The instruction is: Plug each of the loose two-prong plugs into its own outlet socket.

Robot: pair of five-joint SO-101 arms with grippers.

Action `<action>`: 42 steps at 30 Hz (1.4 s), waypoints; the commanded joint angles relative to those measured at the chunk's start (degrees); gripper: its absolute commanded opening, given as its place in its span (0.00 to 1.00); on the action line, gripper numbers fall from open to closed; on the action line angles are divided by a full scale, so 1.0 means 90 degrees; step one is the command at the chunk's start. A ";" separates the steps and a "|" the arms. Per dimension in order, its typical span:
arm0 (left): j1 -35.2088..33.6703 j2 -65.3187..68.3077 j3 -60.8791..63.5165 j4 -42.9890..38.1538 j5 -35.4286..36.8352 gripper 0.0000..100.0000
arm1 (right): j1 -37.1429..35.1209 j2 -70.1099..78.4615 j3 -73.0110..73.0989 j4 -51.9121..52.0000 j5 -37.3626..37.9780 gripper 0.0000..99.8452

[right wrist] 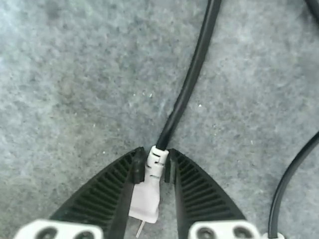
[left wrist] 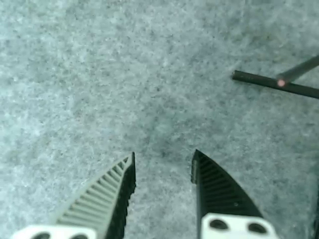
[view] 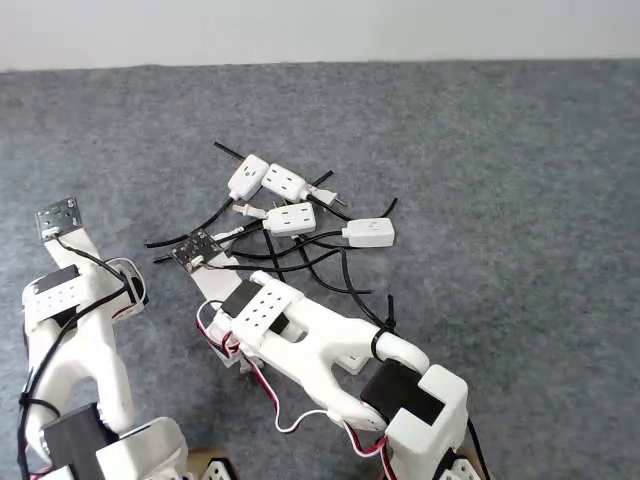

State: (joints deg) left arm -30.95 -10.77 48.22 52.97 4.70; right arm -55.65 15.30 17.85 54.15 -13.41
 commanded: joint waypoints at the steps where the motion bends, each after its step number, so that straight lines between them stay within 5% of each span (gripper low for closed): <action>1: 0.0000 -0.0010 -0.0308 -0.0195 0.0020 0.17 | 0.0044 0.0015 -0.0303 0.0063 -0.0078 0.03; 12: 0.0049 -0.0010 -0.0308 -0.0186 0.0020 0.17 | 0.0044 -0.0552 -0.0283 0.0747 -0.0020 0.01; 16: 0.0215 0.0029 -0.0308 -0.0147 0.0020 0.17 | 0.0269 -0.1646 0.0195 0.0864 0.0576 0.01; 24: 0.0801 0.0020 -0.0298 0.0068 0.0137 0.17 | 0.2007 -0.4498 0.1436 0.1138 0.1729 0.01; 34: 0.3292 -0.0010 -0.0327 0.0830 0.3009 0.17 | 0.4762 -0.6940 0.3556 0.0611 0.1768 0.01; 39: 0.4562 -0.0010 -0.0317 0.0625 0.3556 0.17 | 0.5465 -0.7077 0.4171 0.0112 0.1758 0.01; 42: 0.5646 -0.0010 -0.0357 0.0576 0.4698 0.17 | 0.5680 -0.7067 0.4220 -0.0063 0.1700 0.01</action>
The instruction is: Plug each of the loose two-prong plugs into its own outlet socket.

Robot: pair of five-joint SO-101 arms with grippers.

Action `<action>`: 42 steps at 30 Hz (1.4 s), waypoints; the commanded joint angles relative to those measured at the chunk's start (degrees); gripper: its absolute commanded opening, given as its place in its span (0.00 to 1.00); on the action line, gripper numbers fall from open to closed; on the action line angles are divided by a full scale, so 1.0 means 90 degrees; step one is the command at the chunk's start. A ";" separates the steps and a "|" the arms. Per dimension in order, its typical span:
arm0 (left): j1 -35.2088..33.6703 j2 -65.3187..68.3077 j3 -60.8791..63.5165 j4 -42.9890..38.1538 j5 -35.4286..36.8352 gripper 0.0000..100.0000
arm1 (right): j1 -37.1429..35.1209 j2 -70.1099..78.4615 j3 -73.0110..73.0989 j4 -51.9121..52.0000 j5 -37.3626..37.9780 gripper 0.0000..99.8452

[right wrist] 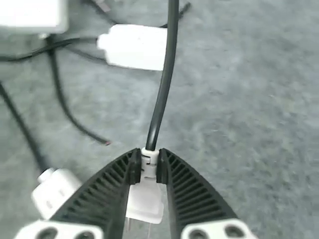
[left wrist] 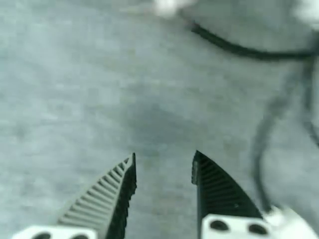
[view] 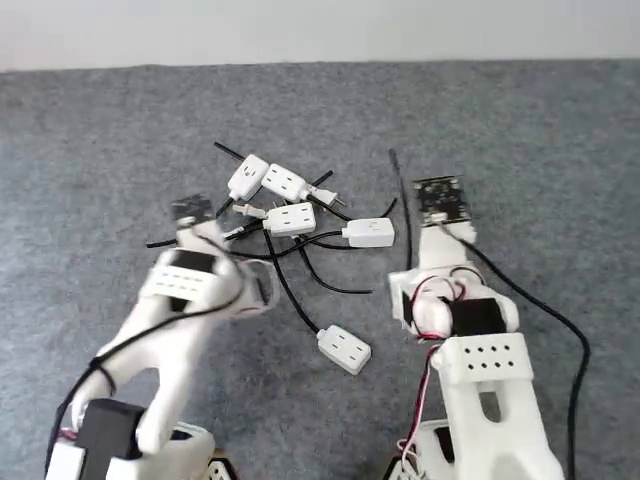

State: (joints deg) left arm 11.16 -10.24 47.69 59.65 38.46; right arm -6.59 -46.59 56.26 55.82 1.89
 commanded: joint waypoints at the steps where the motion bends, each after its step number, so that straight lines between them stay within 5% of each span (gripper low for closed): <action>1: 0.1299 -0.0049 -0.0308 -0.0234 0.1328 0.17 | 0.0249 -0.0190 -0.0049 -0.0288 -0.0088 0.01; 10: 0.3263 -0.0039 -0.0337 -0.0195 0.2491 0.43 | 0.0278 -0.0190 -0.0039 -0.0327 -0.0166 0.01; 19: 0.3458 -0.0078 -0.0454 -0.0068 0.2549 0.43 | 0.0278 -0.0181 -0.0039 -0.0327 -0.0166 0.01; 27: 0.4806 -0.0020 -0.0269 -0.0059 0.2549 0.43 | 0.0278 -0.0181 -0.0039 -0.0337 -0.0186 0.01; 34: 0.4542 -0.0010 0.0405 -0.1377 0.2549 0.30 | 0.0278 -0.0181 -0.0039 -0.0415 -0.0186 0.01; 42: 0.3604 -0.0020 0.0444 -0.1729 0.2510 0.27 | 0.0269 -0.0181 -0.0039 -0.0396 -0.0186 0.01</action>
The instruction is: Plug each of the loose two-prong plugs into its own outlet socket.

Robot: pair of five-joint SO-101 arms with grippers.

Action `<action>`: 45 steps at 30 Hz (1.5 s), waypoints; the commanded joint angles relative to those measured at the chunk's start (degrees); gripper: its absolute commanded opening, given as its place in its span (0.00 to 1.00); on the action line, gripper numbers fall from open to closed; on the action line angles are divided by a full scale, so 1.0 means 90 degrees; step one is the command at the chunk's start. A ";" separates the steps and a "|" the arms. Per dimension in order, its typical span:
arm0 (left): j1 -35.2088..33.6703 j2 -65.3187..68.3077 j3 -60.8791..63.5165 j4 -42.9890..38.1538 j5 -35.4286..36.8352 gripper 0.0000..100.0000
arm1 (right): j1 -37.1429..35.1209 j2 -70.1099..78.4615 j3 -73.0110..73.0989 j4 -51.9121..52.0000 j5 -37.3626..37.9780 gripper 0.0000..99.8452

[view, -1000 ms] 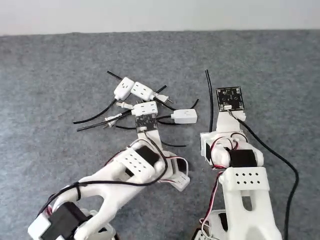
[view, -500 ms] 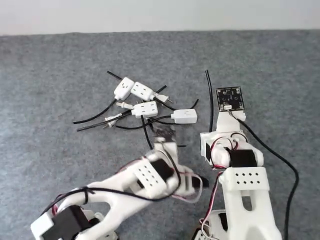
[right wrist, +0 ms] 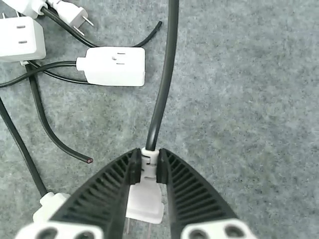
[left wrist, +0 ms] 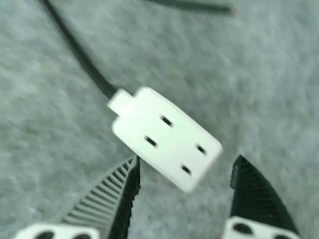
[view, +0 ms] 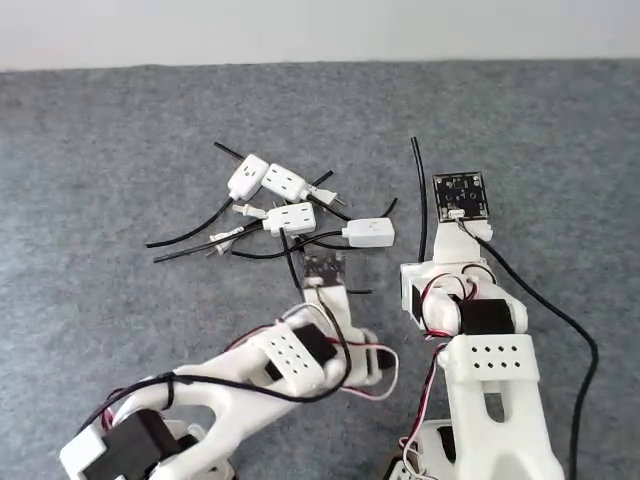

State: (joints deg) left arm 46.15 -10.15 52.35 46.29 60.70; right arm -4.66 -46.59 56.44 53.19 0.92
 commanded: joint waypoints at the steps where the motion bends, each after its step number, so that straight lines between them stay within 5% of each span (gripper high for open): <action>1: -0.0371 -0.0020 -0.0054 -0.0332 0.0039 0.27 | 0.0044 -0.0181 -0.0049 -0.0093 -0.0078 0.01; 13: -0.0479 -0.0010 -0.0024 -0.0342 0.0029 0.25 | 0.0005 -0.0181 0.0068 -0.0210 -0.0078 0.01; 20: -0.0654 -0.0010 -0.0034 -0.0166 -0.0772 0.03 | 0.0005 -0.0181 0.0068 -0.0210 -0.0068 0.01; 27: -0.1201 -0.0010 -0.0063 0.0274 -0.1680 0.04 | 0.0005 -0.0181 0.0068 -0.0220 -0.0068 0.01; 34: -0.1201 -0.0088 -0.0151 0.0274 -0.1778 0.04 | 0.0005 -0.0181 0.0068 -0.0220 -0.0068 0.01; 38: -0.1182 -0.0088 -0.0190 0.0274 -0.1778 0.12 | 0.0005 -0.0181 0.0068 -0.0220 -0.0068 0.01; 45: -0.1231 -0.0098 -0.0171 0.0313 -0.1504 0.51 | -0.0005 -0.0181 0.0068 -0.0220 -0.0068 0.01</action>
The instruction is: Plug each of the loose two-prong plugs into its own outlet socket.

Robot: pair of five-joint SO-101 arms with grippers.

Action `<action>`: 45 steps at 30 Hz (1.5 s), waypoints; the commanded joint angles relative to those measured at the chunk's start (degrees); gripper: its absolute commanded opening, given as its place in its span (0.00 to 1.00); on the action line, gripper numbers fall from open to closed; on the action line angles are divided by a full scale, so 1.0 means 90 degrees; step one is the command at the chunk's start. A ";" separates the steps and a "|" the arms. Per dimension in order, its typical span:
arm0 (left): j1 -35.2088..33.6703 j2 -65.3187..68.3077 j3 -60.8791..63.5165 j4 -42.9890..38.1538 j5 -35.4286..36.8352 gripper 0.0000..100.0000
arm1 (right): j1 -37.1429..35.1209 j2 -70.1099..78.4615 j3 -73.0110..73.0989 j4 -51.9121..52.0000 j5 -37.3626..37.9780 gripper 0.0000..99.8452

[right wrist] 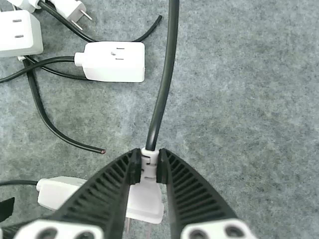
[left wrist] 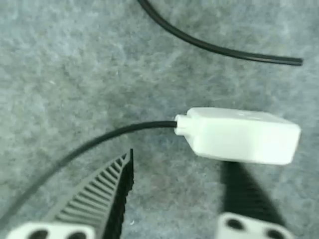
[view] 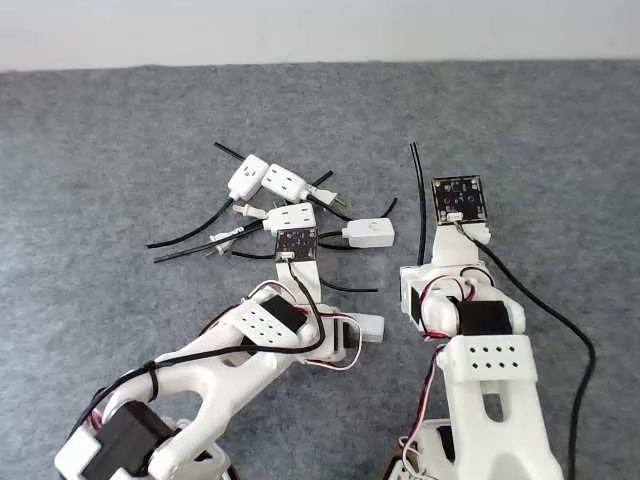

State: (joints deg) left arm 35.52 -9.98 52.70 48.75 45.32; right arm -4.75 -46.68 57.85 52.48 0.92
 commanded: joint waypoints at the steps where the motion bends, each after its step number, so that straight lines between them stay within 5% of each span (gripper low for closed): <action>1: -0.0049 -0.0117 -0.0230 0.0039 0.0459 0.54 | 0.0005 -0.0171 -0.0088 -0.0142 -0.0068 0.01; 11: -0.0723 -0.0107 -0.0376 0.0049 0.0889 0.58 | -0.0122 -0.0171 -0.0078 -0.0142 -0.0068 0.01; 18: -0.0791 -0.0117 -0.0737 0.0899 -0.0713 0.58 | -0.0112 -0.0171 -0.0078 -0.0142 -0.0068 0.01; 31: -0.0830 -0.0498 -0.0845 0.1133 -0.1221 0.58 | -0.0122 -0.0171 -0.0078 -0.0142 -0.0068 0.01; 39: -0.1436 -0.2589 -0.0611 0.1641 -0.2569 0.27 | -0.0122 -0.0171 -0.0078 -0.0142 -0.0068 0.01; 45: -0.1426 -0.2315 0.0278 0.0684 -0.2569 0.07 | -0.0122 -0.0171 -0.0078 -0.0142 -0.0068 0.01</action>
State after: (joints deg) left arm 23.03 -31.69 53.49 59.91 22.64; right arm -5.54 -46.68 57.85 52.48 0.92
